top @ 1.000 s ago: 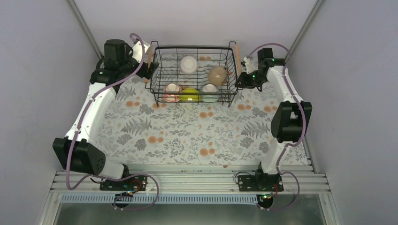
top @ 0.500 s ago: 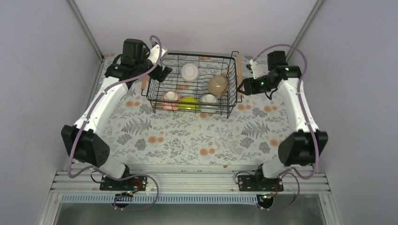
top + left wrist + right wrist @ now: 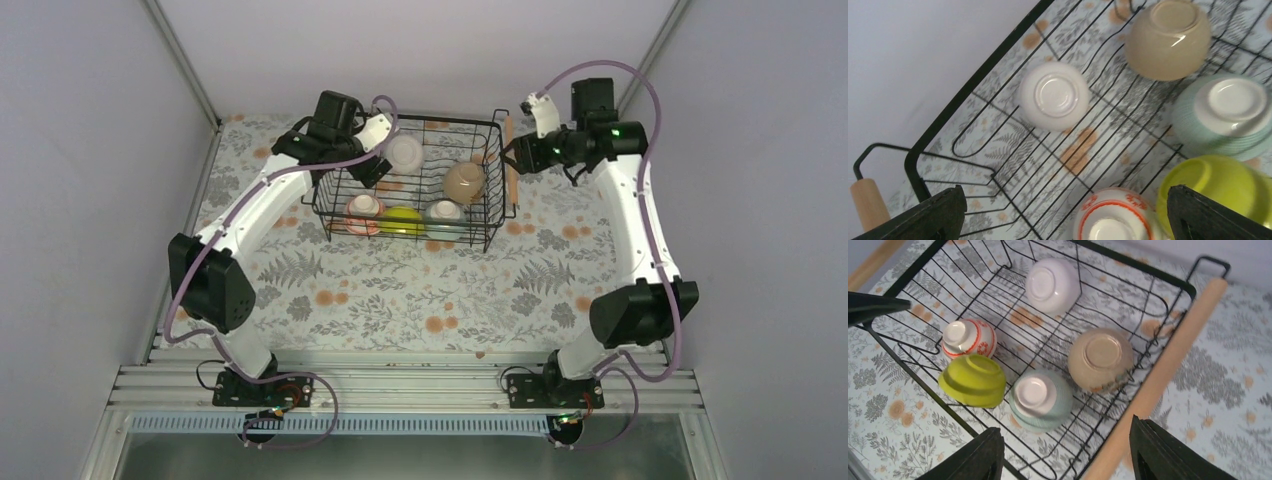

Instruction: Unload the bowls from the dish rack

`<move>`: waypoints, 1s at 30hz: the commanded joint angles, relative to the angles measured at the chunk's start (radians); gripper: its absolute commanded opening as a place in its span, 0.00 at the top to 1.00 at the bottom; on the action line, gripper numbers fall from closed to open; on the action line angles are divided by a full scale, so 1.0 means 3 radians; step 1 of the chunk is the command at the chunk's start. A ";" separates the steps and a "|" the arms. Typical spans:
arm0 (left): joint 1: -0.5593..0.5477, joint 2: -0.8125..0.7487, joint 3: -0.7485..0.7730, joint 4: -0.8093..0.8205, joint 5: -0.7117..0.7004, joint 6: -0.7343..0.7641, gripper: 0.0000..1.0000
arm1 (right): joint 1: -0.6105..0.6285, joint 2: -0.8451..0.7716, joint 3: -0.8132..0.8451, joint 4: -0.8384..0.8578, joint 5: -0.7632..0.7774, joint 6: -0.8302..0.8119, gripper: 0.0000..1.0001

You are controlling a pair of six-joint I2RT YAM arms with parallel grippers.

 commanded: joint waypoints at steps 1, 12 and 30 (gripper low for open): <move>0.0017 0.0114 0.0022 0.0070 -0.0423 0.0030 0.00 | 0.0269 0.0218 0.0344 -0.0031 0.0095 -0.0132 0.39; 0.0020 -0.0129 -0.0183 0.0328 -0.0904 -0.0129 0.00 | 0.1191 0.1148 0.0580 -0.0153 0.1238 -0.0363 0.46; 0.0018 -0.0279 -0.0454 0.0430 -0.1064 -0.0127 0.00 | 0.1375 0.1632 0.0391 -0.0182 0.1596 -0.0415 0.41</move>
